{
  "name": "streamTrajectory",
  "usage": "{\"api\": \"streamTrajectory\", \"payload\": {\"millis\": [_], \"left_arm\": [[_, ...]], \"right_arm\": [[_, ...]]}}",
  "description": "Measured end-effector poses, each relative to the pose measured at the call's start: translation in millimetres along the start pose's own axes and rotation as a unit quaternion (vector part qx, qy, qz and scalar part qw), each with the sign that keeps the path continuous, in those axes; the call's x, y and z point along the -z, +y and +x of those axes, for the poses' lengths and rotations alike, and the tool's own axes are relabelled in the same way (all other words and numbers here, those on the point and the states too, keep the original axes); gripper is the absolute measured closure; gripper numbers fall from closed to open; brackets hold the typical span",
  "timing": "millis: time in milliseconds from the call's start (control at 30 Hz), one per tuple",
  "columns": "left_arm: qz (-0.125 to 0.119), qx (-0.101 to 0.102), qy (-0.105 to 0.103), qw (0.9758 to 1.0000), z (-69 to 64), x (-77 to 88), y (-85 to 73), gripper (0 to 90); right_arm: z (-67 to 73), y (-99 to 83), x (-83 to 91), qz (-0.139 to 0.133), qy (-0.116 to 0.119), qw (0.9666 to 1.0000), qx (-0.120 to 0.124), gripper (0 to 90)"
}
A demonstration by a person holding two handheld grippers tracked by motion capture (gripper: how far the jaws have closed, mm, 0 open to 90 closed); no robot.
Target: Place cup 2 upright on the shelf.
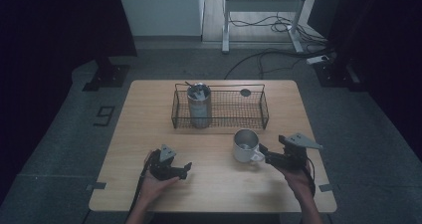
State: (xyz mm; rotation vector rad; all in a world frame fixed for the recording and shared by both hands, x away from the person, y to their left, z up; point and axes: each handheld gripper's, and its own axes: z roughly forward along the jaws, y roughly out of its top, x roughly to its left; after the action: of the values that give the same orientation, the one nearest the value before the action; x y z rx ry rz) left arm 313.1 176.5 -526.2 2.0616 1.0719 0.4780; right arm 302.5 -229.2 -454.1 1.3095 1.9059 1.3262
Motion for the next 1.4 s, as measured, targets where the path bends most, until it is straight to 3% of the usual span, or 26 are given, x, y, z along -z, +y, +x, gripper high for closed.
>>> {"api": "streamTrajectory", "payload": {"millis": [400, 800, 967, 1133, 1400], "left_arm": [[-0.006, 0.006, -0.001, 1.0, 2.0, 3.2, 0.9, 4.0], [0.0, 0.01, 0.006, 0.9999, 5.6, 3.4, -1.2, 4.1], [0.004, 0.007, 0.01, 0.9999, 5.2, 3.0, -2.4, 4.0], [0.003, 0.007, 0.011, 0.9999, 4.2, 3.8, -3.3, 4.0], [0.009, 0.006, 0.012, 0.9999, 4.2, 1.8, -5.2, 4.0]], "right_arm": [[17.4, 21.0, -9.1, -0.011, 0.028, 0.9995, 0.009, 14.4], [26.5, 18.9, -33.3, 0.009, 0.052, 0.9985, 0.013, 13.1], [31.8, 12.4, -48.8, 0.033, 0.051, 0.9978, 0.024, 11.5], [32.3, 10.8, -55.4, 0.038, 0.055, 0.9975, 0.022, 10.0], [34.9, 8.2, -64.7, 0.05, 0.042, 0.9974, 0.031, 7.6]]}}
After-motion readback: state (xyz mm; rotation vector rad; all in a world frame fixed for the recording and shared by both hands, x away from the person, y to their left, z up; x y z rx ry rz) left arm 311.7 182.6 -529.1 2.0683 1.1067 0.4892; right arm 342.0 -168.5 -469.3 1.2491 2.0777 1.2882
